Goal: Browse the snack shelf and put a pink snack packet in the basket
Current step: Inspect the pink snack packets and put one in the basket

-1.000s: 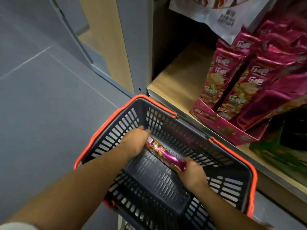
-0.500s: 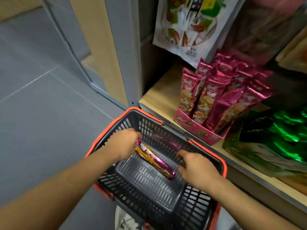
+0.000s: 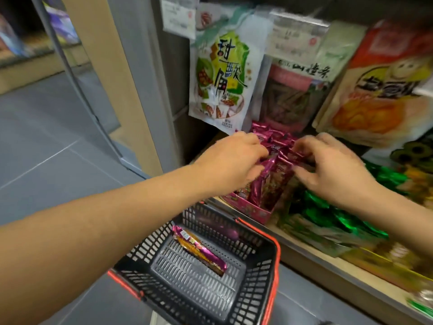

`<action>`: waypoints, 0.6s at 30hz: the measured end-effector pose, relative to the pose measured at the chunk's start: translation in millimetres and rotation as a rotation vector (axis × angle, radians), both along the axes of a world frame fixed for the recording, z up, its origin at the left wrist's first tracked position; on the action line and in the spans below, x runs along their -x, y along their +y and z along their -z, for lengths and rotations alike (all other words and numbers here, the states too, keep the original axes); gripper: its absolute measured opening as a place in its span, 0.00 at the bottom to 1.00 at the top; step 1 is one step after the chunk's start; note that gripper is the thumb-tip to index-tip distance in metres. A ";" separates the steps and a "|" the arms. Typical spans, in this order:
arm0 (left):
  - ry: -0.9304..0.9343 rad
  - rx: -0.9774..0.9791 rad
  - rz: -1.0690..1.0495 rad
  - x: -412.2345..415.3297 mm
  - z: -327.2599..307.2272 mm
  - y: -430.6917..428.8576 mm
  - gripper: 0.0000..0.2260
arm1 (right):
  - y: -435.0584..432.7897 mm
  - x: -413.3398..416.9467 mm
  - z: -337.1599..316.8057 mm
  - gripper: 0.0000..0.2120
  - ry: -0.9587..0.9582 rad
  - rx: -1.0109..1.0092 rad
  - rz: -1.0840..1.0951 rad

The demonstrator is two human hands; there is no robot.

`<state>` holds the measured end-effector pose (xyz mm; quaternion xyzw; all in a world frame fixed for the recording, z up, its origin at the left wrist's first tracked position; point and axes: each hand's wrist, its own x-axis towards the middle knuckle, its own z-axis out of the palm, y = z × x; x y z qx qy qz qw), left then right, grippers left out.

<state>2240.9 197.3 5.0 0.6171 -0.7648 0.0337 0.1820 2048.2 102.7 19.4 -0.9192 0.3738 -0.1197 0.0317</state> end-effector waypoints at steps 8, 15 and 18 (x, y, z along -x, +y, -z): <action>-0.225 -0.225 -0.091 38.1 6.0 -49.9 0.29 | -40.1 6.0 18.1 0.23 0.096 -0.243 0.153; -0.092 -0.156 -0.215 39.7 16.6 -38.0 0.23 | -31.4 -10.3 17.5 0.25 0.091 -0.201 -0.029; -0.120 -0.155 -0.288 39.0 16.1 -33.1 0.15 | -27.5 -13.0 25.8 0.20 0.078 -0.139 -0.002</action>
